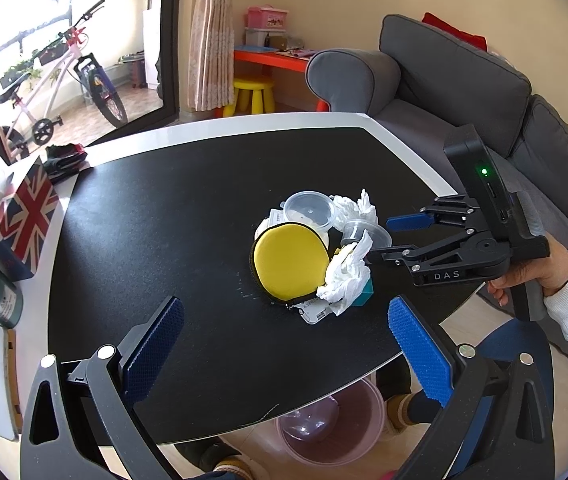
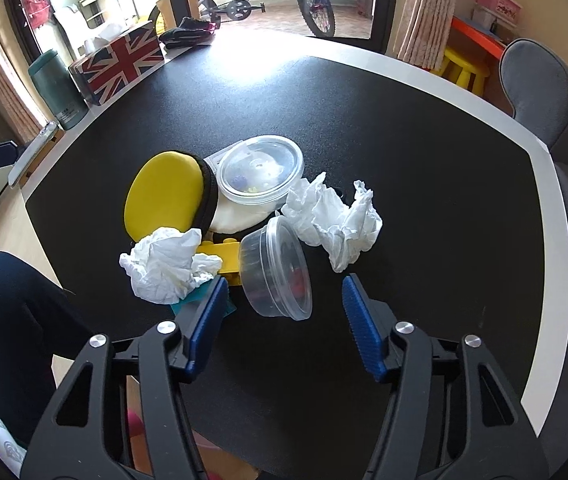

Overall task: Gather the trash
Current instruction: 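Reach the right gripper to the small clear plastic cup and grasp it, then grasp the crumpled white tissue with the left gripper while the right gripper holds the cup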

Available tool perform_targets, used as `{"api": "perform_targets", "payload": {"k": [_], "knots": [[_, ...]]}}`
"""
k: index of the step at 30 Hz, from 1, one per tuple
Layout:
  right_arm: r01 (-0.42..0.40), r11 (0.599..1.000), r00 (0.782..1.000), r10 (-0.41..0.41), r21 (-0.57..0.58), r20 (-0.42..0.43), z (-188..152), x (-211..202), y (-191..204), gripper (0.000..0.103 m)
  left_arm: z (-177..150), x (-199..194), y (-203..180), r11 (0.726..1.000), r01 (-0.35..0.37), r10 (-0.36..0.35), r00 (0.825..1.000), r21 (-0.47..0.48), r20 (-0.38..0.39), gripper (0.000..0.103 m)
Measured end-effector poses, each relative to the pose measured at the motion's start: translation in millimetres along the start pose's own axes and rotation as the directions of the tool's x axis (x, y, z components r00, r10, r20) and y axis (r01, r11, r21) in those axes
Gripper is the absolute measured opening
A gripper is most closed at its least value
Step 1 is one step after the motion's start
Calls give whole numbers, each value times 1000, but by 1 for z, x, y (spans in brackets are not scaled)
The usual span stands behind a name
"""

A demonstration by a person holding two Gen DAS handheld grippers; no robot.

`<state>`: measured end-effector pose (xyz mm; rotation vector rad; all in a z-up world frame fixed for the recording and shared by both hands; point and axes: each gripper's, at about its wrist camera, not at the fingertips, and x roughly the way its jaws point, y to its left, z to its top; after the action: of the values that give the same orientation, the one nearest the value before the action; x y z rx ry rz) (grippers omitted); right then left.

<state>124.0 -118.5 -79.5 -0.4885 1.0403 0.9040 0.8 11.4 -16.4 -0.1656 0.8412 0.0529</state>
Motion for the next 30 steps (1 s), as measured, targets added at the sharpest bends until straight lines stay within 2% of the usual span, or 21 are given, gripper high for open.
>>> {"api": "perform_targets", "payload": {"k": [3, 5, 18, 30], "knots": [[-23, 1000, 1000, 23, 0, -11, -2, 4, 1, 33, 0, 1, -1, 1000, 2, -2, 1000, 1, -3, 98], [-27, 1000, 1000, 27, 1, -14, -3, 5, 1, 28, 0, 2, -1, 1000, 4, -4, 1000, 2, -5, 98], [-67, 997, 996, 65, 40, 55, -7, -18, -1, 24, 6, 17, -10, 1000, 21, -20, 1000, 19, -20, 98], [-47, 995, 997, 41, 89, 65, -21, -34, -14, 24, 18, 48, -34, 994, 51, -45, 997, 93, -65, 98]]}}
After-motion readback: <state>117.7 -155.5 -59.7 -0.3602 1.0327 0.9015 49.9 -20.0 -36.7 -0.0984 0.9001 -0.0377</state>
